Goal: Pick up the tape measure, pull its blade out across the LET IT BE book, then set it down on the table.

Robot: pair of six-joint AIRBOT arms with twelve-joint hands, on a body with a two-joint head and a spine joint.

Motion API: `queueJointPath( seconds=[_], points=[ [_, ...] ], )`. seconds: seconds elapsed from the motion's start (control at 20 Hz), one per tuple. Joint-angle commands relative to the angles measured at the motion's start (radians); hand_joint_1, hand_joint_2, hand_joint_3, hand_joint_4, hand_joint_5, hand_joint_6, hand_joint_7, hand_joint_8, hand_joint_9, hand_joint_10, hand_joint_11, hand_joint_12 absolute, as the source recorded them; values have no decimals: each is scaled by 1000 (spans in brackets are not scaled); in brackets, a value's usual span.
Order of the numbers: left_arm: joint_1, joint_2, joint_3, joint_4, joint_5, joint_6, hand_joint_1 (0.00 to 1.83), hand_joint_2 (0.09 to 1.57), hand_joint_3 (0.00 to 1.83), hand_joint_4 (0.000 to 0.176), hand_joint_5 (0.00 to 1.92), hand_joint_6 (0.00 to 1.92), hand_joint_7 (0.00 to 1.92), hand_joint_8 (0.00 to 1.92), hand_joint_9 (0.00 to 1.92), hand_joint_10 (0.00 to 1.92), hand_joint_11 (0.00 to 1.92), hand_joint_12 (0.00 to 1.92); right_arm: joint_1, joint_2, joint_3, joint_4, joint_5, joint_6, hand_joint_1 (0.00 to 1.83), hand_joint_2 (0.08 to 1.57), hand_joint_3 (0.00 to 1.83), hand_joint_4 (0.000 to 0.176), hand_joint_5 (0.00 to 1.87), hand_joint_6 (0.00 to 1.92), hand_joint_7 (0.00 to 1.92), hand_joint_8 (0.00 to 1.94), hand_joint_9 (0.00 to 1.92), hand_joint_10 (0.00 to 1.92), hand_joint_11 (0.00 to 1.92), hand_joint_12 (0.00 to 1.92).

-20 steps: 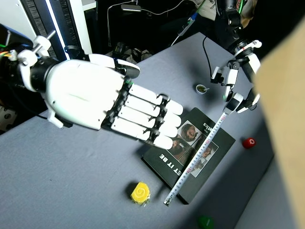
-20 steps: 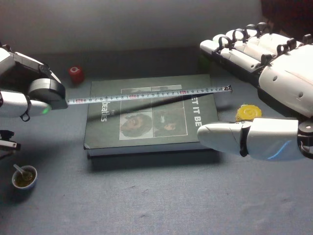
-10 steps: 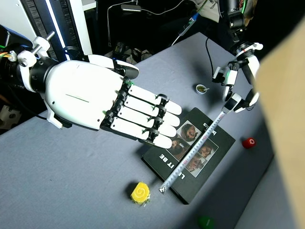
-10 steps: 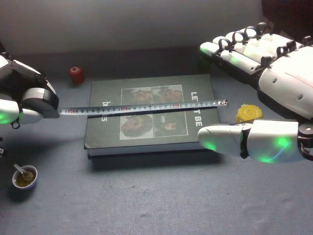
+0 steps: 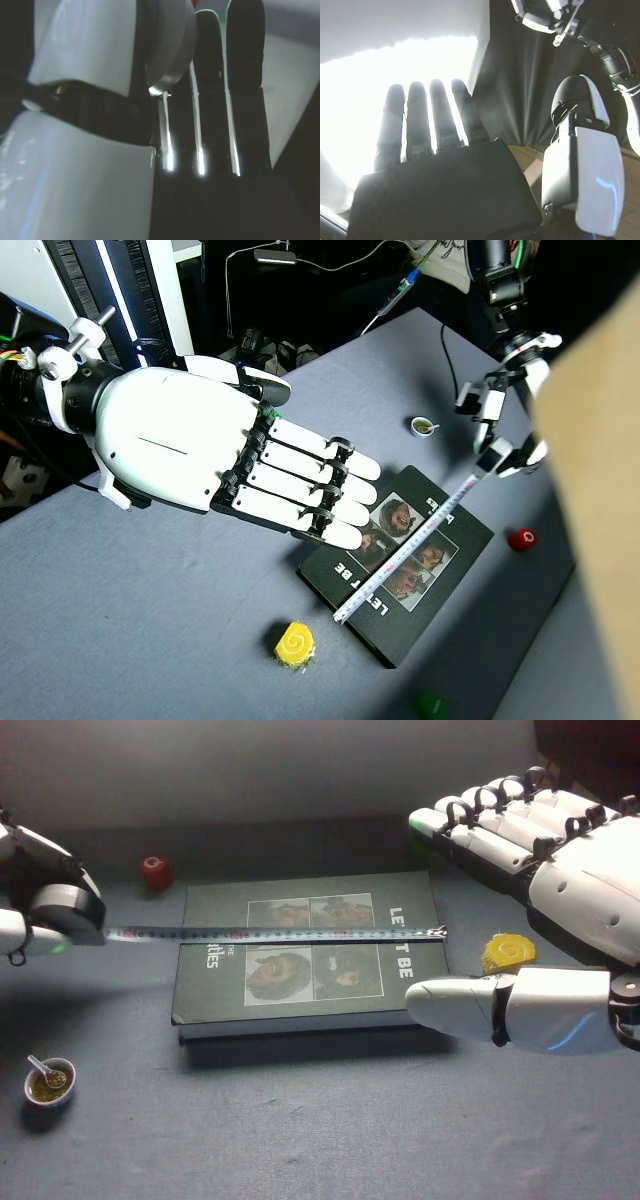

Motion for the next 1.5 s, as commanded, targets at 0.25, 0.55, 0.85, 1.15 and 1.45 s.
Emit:
queueJointPath(
  seconds=[0.25,0.55,0.85,1.15,1.45],
  points=[
    [-20,-9,45,-14,-116,-8,1380,1099,0,0,1064,672,953,1004,928,1247,904,969,6,3,-3,-40,95,5,0,1018,3,0,0,0,0,0,0,0,20,62],
    [-9,-11,39,1,-111,-8,1379,1104,0,0,1045,698,938,1027,930,1251,904,968,5,3,-3,-40,97,5,0,1033,0,0,0,0,0,0,0,0,0,191],
    [4,-13,31,1,-107,-8,1378,1106,1,0,1049,679,930,1043,924,1262,909,966,5,3,-3,-40,97,4,0,1032,0,0,0,0,0,0,0,0,0,189],
    [-1,-11,26,1,-108,-8,1378,1104,0,0,1048,702,942,1016,926,1256,905,962,5,3,-3,-40,97,4,0,1037,0,0,0,0,0,0,0,0,0,183],
    [-46,2,-8,8,-100,-8,1378,1105,0,0,1052,680,935,1039,922,1259,904,961,5,3,-3,-42,97,4,0,1038,0,0,0,0,0,0,0,0,0,186]
  ],
)
